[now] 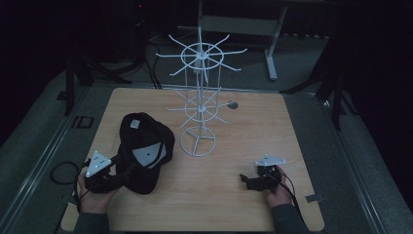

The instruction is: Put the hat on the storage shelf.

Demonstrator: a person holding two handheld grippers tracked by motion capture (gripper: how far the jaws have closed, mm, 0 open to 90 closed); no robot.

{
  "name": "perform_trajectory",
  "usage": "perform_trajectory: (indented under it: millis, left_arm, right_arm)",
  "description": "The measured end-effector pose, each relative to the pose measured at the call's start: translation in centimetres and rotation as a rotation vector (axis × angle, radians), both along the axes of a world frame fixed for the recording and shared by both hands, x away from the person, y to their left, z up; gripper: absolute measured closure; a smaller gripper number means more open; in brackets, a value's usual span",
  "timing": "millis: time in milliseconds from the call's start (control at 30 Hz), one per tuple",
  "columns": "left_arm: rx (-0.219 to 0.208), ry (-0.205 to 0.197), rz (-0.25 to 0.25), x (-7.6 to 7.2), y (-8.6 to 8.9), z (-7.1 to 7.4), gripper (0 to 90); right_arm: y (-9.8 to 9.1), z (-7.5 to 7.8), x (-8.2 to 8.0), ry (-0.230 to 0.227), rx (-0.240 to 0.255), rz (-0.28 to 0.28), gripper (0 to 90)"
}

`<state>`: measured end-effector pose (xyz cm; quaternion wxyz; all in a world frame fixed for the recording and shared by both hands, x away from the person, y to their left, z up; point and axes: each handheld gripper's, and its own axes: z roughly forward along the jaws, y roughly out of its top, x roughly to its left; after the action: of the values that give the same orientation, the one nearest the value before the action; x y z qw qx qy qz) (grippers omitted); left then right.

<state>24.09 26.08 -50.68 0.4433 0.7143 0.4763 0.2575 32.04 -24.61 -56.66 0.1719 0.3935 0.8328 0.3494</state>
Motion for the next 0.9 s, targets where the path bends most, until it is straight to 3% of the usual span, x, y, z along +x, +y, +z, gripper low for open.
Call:
perform_trajectory:
  millis: [333, 567, 667, 900]
  left_arm:
    - [0.002, 0.005, 0.005, 0.0, 0.0, 0.0, 32.1]
    - [0.012, 0.03, 0.019, 0.4, 0.3, -0.2, 31.8]
    - [0.025, 0.053, 0.05, 0.7, 0.5, -0.3, 31.7]
    - [0.02, 0.056, 0.08, 1.2, 1.4, 0.0, 30.2]
  right_arm:
    - [0.0, 0.0, 0.0, 0.0, 0.0, 0.0, 11.7]
    - [0.0, 0.0, 0.0, 0.0, 0.0, 0.0, 11.7]
    - [0.0, 0.0, 0.0, 0.0, 0.0, 0.0, 11.7]
    - [0.0, 0.0, 0.0, 0.0, 0.0, -0.001, 11.7]
